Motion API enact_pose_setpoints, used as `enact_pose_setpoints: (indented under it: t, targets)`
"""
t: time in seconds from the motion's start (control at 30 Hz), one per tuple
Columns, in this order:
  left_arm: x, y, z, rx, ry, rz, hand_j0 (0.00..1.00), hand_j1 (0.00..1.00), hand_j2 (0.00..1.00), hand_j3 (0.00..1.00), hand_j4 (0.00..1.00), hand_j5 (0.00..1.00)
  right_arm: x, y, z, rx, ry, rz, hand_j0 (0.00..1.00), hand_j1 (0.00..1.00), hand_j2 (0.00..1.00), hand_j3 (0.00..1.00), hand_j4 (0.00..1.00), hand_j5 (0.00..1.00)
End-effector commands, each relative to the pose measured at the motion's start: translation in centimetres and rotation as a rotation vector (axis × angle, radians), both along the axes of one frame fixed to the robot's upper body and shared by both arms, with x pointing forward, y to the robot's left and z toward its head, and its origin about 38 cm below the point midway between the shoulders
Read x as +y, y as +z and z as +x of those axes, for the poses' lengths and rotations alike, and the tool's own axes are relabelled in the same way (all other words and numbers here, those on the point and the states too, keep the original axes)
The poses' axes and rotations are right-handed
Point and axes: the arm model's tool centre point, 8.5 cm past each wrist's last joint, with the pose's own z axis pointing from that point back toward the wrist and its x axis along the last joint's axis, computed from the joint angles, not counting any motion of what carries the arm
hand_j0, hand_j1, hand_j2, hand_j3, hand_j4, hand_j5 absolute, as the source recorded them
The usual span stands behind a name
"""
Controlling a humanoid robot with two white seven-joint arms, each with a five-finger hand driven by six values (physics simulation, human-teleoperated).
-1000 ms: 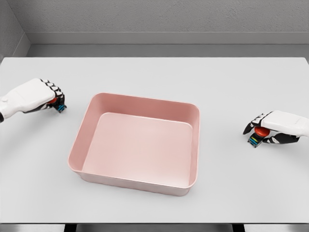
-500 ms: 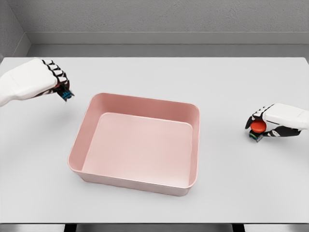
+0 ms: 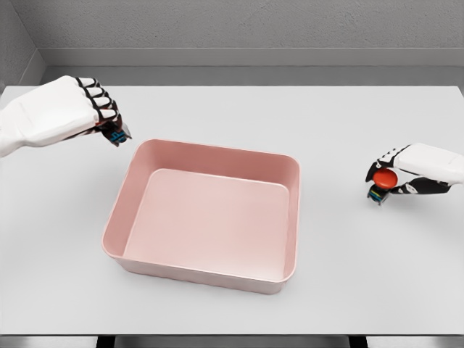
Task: Put the industrial switch in the basket with both arms
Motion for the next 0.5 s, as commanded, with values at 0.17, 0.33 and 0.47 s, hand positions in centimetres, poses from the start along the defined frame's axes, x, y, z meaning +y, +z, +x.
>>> enact_pose_setpoints:
  t: [0.17,0.33,0.47]
  targets:
    - [-0.5,0.5,-0.1,0.001,-0.02,-0.045,0.4,0.4,0.4,0.4,0.4,0.4,0.7,0.8,0.1,-0.011,0.012,0.039,0.53,0.53,0.53,0.53,0.53,0.53]
    - [-1.6,-0.7,-0.1,0.027,-0.041,-0.07,0.4,0.4,0.4,0.4,0.4,0.4,1.3,1.5,0.3,-0.027,0.027,0.064,0.53,0.53,0.53,0.53,0.53,0.53]
    - [-2.9,-1.5,-0.1,0.041,-0.063,-0.109,0.4,0.4,0.4,0.4,0.4,0.4,1.8,1.9,0.5,-0.038,0.035,0.077,0.53,0.53,0.53,0.53,0.53,0.53]
